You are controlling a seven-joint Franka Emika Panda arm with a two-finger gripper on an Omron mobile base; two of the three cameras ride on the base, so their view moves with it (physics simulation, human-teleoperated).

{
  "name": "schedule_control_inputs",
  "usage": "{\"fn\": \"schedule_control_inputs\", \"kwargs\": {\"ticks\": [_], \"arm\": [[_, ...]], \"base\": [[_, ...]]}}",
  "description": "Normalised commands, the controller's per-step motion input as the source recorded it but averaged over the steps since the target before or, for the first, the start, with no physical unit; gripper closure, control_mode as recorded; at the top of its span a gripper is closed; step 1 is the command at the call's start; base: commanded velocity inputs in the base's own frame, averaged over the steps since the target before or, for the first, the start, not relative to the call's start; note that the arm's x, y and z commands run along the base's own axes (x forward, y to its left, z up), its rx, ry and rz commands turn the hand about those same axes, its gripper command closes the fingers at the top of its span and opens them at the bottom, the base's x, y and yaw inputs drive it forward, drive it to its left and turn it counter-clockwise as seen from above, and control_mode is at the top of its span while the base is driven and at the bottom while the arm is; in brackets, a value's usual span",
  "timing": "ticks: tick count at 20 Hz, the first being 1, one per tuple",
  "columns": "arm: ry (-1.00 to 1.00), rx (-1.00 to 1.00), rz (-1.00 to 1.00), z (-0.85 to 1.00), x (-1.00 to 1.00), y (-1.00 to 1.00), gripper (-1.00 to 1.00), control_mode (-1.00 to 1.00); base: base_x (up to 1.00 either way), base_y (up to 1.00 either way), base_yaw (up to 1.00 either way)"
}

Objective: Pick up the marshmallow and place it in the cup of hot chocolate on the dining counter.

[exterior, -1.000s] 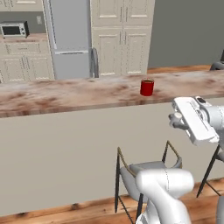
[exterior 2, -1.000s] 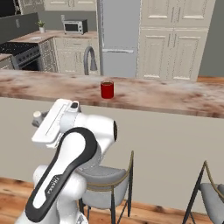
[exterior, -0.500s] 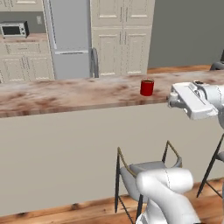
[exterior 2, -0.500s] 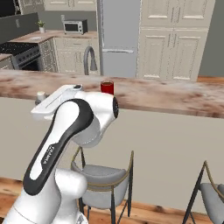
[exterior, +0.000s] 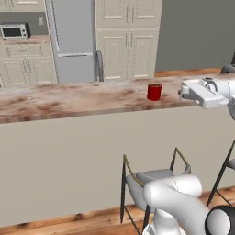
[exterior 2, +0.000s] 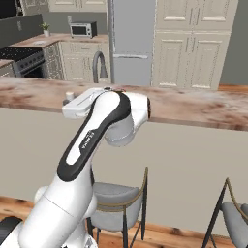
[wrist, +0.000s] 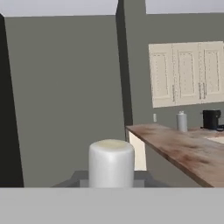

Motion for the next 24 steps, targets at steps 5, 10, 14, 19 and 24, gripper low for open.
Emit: {"fn": "schedule_control_inputs", "kwargs": {"ticks": [5, 10, 14, 19, 24], "arm": [[0.00, 0.00, 0.07, 0.07, 0.39, -0.01, 1.00, -1.00], [0.00, 0.00, 0.08, 0.19, 0.35, 0.00, 1.00, -1.00], [0.02, 0.00, 0.10, 0.10, 0.42, -0.10, 1.00, -1.00], [0.05, 0.00, 0.08, 0.00, 0.54, -0.09, 1.00, -1.00], [0.00, 0.00, 0.05, -0.04, 0.42, -0.06, 1.00, -1.00]], "base": [[0.00, 0.00, 0.00], [0.00, 0.00, 0.00], [0.00, 0.00, 0.00], [0.00, 0.00, 0.00], [0.00, 0.00, 0.00]]}}
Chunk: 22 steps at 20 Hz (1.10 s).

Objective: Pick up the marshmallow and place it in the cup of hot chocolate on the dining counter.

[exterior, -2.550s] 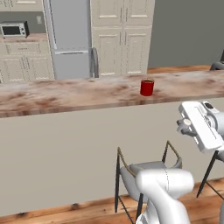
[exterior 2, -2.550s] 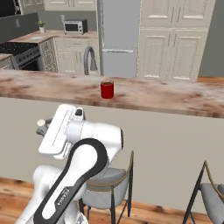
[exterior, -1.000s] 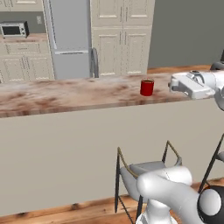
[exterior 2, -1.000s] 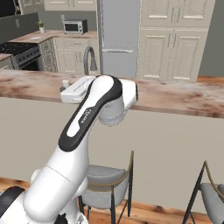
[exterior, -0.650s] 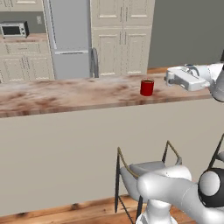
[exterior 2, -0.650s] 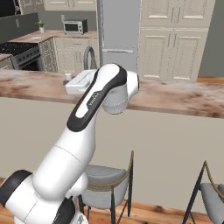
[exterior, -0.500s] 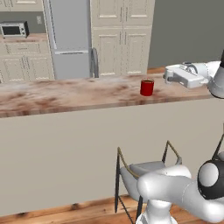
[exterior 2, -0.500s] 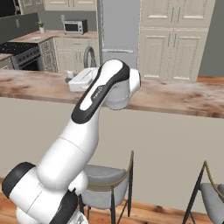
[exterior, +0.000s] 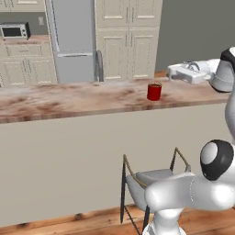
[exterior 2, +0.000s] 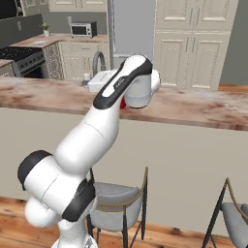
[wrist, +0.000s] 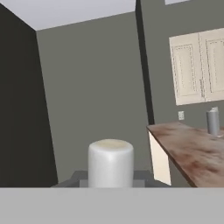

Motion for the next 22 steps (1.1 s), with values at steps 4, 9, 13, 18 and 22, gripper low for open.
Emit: {"fn": "schedule_control_inputs", "kwargs": {"ticks": [4, 9, 13, 18, 22], "arm": [[0.00, 0.00, 0.01, -0.05, 0.43, -0.18, 1.00, -1.00], [-0.10, 0.00, -0.01, -0.09, 0.21, -0.16, 1.00, -1.00], [-0.17, 0.00, -0.12, -0.17, 0.09, 0.00, 1.00, -1.00], [-0.21, 0.00, -0.19, -0.09, 0.01, 0.00, 1.00, -1.00], [-0.04, 0.00, -0.27, 0.00, 0.09, 0.00, 1.00, -1.00]], "base": [[0.00, 0.00, 0.00], [0.00, 0.00, 0.00], [0.00, 0.00, 0.00], [0.00, 0.00, 0.00], [0.00, 0.00, 0.00]]}}
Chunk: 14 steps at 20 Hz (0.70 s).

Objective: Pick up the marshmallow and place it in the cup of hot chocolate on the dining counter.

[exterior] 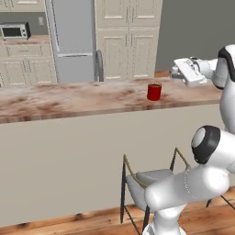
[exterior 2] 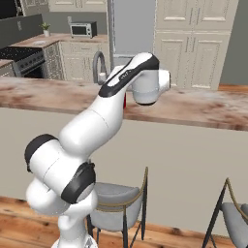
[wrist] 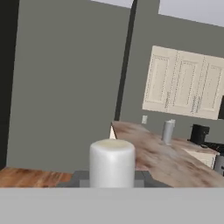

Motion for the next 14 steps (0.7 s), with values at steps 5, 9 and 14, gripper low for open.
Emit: {"fn": "schedule_control_inputs", "kwargs": {"ticks": [5, 9, 14], "arm": [[0.03, 0.00, -0.24, 0.00, 0.18, 0.00, 1.00, -1.00], [0.13, 0.00, -0.10, 0.00, 0.28, 0.00, 1.00, -1.00], [0.03, 0.00, 0.00, -0.10, 0.25, 0.00, 1.00, -1.00]], "base": [[0.00, 0.00, 0.00], [0.00, 0.00, 0.00], [0.00, 0.00, 0.00]]}}
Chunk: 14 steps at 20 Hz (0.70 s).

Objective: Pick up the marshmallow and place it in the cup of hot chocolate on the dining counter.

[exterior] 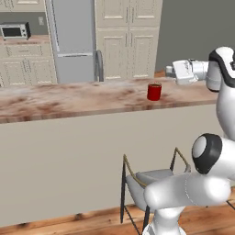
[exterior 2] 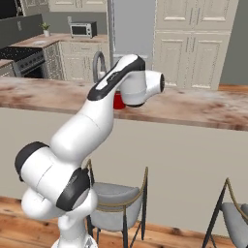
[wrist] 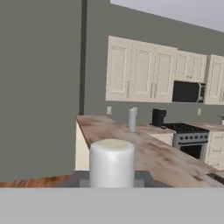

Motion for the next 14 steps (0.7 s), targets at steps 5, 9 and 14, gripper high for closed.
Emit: {"fn": "schedule_control_inputs", "kwargs": {"ticks": [5, 9, 14], "arm": [[0.04, 0.00, 0.00, -0.21, 0.36, 0.00, 1.00, -1.00], [0.04, 0.00, 0.00, -0.25, 0.38, 0.00, 1.00, -1.00], [0.08, 0.00, 0.00, -0.10, 0.30, -0.14, 1.00, -1.00]], "base": [[0.00, 0.00, 0.00], [0.00, 0.00, 0.00], [0.00, 0.00, 0.00]]}}
